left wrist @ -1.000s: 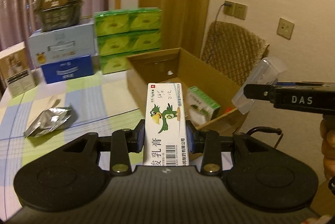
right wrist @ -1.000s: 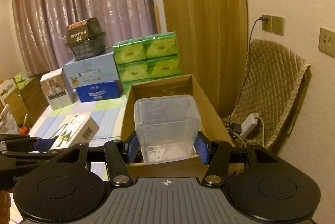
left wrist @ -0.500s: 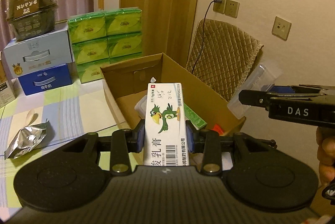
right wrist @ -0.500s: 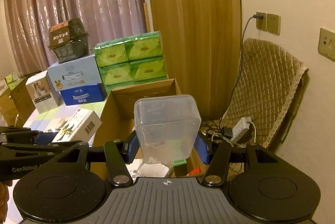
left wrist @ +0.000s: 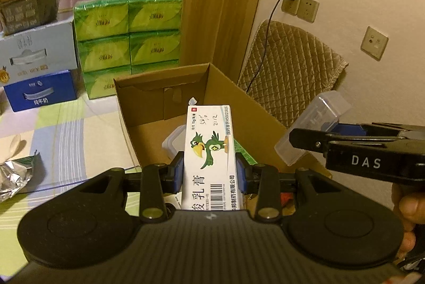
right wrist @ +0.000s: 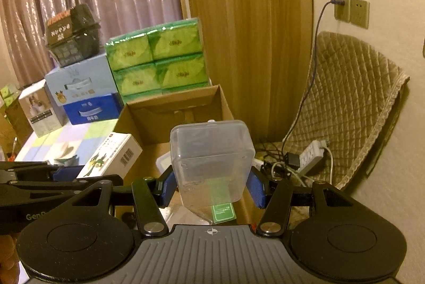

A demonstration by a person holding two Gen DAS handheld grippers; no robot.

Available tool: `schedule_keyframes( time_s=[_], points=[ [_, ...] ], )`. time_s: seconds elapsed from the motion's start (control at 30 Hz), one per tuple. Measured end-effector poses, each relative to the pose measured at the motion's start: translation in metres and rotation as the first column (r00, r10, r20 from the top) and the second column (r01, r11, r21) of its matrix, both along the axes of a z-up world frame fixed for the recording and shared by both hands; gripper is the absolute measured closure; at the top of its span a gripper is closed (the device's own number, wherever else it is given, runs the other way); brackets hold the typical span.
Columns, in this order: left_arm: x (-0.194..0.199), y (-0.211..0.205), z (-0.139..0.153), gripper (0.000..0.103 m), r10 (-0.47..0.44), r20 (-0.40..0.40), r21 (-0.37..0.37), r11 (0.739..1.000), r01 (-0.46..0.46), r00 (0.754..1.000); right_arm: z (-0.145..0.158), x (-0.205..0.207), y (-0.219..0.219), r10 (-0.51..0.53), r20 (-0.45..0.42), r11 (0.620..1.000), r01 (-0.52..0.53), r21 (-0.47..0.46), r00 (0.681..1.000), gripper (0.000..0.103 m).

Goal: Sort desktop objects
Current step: 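Carry both items over the cardboard box and lower them inside, then open both tools to drop the ointment box and plastic container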

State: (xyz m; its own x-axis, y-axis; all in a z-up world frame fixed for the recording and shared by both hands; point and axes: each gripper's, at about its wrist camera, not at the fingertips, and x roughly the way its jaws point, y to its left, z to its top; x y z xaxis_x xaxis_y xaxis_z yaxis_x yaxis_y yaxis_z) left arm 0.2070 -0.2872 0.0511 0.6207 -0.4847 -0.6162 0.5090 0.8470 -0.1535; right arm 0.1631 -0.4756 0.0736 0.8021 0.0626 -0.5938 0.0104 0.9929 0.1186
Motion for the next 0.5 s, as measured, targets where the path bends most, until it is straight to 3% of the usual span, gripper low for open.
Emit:
schedule_keyframes(
  time_s=[0.2,0.5],
  points=[
    [0.014,-0.007,-0.014,0.07,-0.007,0.006,0.02,1.0,0.007,1.0,-0.008,0.005,-0.005,-0.017,-0.016,1.0,0.017,0.001,1.0,0.05],
    [0.006,0.017,-0.005,0.069,0.03,0.042,-0.002,1.0,-0.029,0.999,-0.008,0.003,0.005,0.001,-0.019,1.0,-0.001,-0.004,1.0,0.05]
  ],
)
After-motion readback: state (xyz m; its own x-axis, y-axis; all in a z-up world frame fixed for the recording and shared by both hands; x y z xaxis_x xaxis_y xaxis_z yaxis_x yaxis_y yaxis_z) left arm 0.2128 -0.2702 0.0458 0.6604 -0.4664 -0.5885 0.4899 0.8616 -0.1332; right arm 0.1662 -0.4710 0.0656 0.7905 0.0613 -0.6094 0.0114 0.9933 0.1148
